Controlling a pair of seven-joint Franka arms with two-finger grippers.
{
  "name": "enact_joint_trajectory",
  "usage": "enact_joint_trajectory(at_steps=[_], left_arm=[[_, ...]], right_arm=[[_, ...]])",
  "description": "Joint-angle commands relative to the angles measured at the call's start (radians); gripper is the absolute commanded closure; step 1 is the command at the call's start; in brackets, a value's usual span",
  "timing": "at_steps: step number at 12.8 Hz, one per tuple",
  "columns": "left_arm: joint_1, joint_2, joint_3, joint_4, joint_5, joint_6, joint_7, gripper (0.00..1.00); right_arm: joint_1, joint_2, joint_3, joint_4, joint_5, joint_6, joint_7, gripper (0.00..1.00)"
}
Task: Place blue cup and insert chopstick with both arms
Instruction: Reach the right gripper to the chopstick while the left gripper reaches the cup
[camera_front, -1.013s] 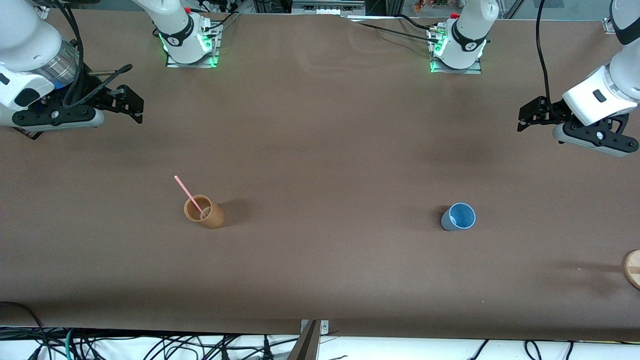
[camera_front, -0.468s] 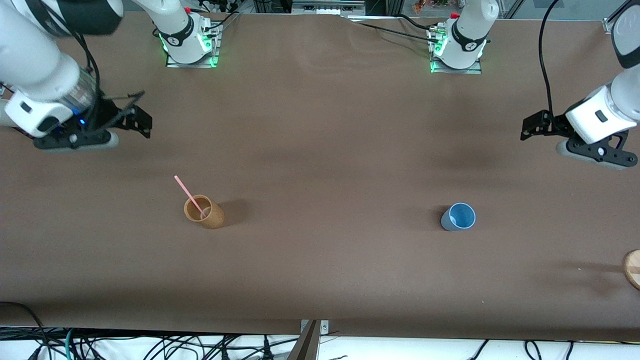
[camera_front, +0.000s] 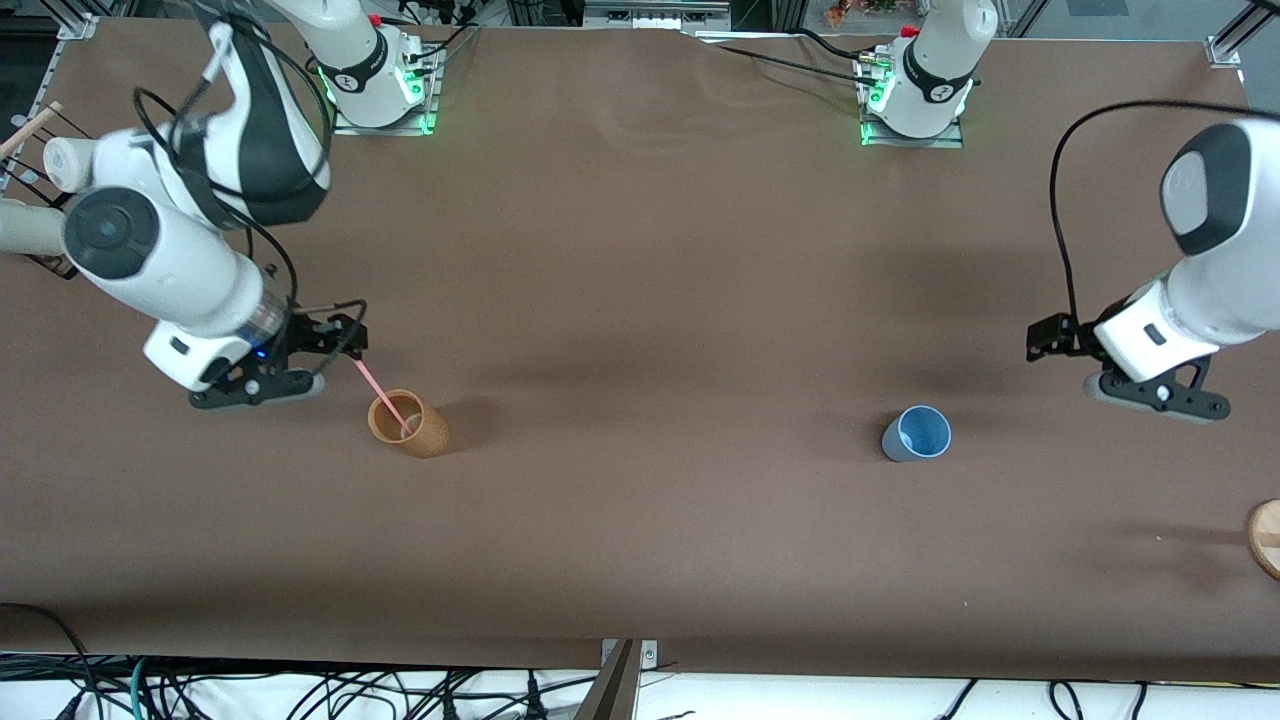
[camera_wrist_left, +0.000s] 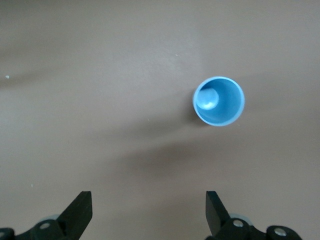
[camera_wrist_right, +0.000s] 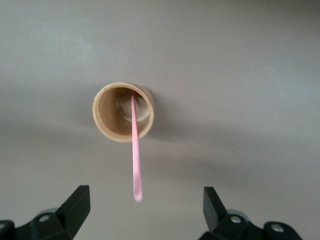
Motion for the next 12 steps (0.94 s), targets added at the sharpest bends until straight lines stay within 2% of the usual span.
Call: enact_joint_trajectory(at_steps=[1,5,8,10,11,12], left_arm=[[0.008,0.028,-0.010,-0.049,0.023,0.114,0.001,0.00],[-0.032,0.111,-0.026,-0.065,0.008,0.262,-0.023,0.00],[-0.052,0.184,-0.038,-0.088,-0.015,0.378,-0.026,0.01],[-0.052,0.229,-0.038,-0.129,-0.016,0.507,-0.026,0.09],[-0.053,0.252,-0.040,-0.135,-0.015,0.553,-0.026,0.27],[-0.053,0.264,-0.041,-0.139,-0.016,0.564,-0.026,0.60]], right_arm=[[-0.002,0.074,0.026,0.022,-0.014,0.047,-0.018,0.01],[-0.002,0.146,0.026,0.022,-0.014,0.113,-0.068,0.09],[-0.002,0.157,0.026,0.020,-0.012,0.113,-0.071,0.27],[-0.002,0.152,0.026,0.020,-0.012,0.103,-0.073,0.34],[-0.003,0.148,0.026,0.020,-0.011,0.098,-0.075,0.34],[-0.003,0.146,0.026,0.022,-0.011,0.086,-0.075,0.35]])
